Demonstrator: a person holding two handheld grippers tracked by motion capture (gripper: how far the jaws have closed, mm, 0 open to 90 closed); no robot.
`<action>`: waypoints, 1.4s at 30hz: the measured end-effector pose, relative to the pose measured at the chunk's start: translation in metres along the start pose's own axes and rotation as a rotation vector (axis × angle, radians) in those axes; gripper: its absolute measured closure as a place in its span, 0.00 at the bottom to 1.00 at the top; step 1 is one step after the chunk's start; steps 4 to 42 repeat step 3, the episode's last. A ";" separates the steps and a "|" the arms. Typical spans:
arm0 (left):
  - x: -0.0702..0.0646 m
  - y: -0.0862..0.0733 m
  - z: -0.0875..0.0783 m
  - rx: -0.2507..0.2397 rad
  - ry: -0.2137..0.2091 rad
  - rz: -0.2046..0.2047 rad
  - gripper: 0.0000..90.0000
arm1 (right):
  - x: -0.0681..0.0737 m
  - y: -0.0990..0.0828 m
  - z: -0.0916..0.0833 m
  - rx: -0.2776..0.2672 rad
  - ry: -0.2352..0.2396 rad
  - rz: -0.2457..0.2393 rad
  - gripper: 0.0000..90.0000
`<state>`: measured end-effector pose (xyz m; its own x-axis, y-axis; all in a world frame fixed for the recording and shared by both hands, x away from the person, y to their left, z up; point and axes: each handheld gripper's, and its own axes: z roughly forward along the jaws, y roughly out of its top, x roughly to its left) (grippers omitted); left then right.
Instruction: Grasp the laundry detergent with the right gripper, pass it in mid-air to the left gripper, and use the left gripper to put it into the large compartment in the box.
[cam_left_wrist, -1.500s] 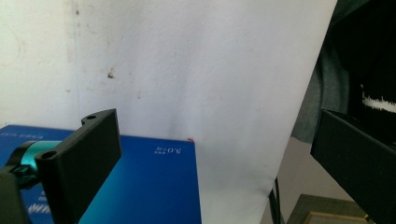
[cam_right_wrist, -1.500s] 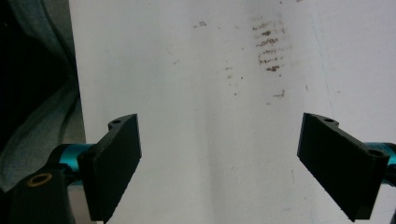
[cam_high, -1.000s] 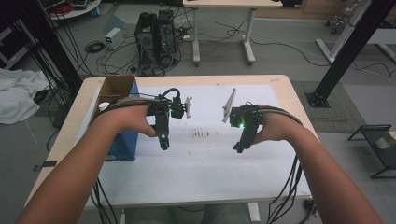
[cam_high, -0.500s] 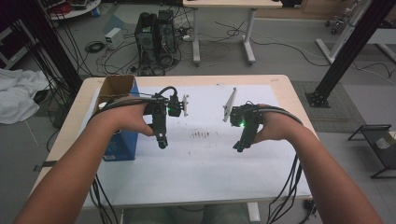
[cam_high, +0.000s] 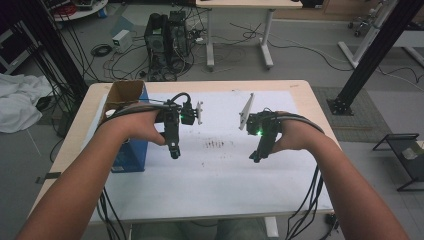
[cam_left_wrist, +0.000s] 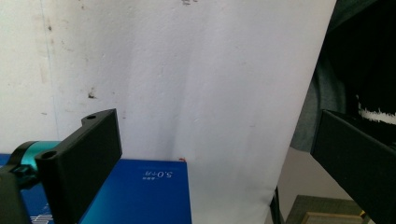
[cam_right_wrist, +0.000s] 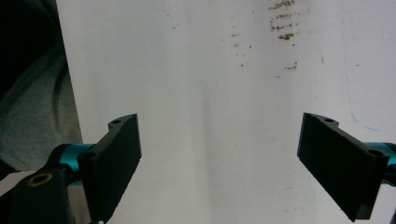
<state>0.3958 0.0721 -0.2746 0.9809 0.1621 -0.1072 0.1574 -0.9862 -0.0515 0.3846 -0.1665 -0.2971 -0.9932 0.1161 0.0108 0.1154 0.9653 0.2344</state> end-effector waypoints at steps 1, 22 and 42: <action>0.000 0.000 0.000 -0.004 -0.003 -0.001 0.02 | 0.000 0.000 0.000 0.002 0.001 0.000 0.14; 0.000 0.001 -0.001 0.000 0.000 -0.001 0.02 | -0.001 0.000 -0.001 0.008 -0.002 -0.008 0.14; 0.000 0.001 -0.001 0.000 0.000 -0.001 0.02 | -0.001 0.000 -0.001 0.008 -0.002 -0.008 0.14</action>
